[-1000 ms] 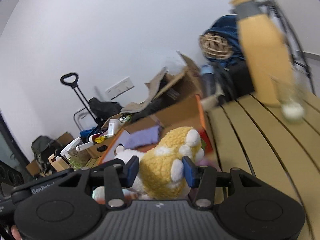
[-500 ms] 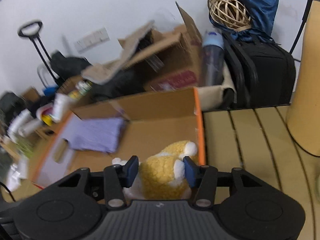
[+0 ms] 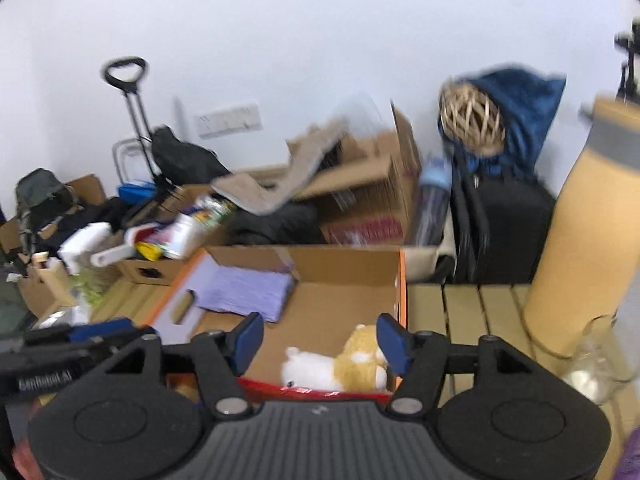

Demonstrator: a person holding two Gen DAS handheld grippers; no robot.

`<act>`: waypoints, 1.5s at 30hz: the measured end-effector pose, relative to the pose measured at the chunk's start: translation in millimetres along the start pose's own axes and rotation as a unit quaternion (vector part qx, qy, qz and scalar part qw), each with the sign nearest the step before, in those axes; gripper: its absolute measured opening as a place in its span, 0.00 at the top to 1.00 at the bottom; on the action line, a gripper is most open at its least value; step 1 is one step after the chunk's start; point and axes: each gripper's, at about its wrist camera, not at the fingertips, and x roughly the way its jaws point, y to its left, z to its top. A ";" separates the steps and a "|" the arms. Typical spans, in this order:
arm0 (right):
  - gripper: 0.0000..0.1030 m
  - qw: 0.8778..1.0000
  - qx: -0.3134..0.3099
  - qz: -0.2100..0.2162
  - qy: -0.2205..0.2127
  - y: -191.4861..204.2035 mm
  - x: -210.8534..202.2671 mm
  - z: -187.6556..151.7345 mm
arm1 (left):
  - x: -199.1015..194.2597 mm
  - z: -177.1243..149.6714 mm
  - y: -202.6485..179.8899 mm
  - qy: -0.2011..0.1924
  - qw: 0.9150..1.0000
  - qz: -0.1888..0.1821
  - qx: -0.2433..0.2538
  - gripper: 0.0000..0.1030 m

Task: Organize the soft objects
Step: 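Lower the plush toy into the cardboard box and open the right tool, then reach both tools to the brown-orange sponge pad and grasp it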

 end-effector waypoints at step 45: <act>0.14 0.994 -0.026 0.039 -0.100 96.9 -172.0 -289.5 | -224.3 -244.2 -9.4 -0.087 0.994 0.047 0.057 0.00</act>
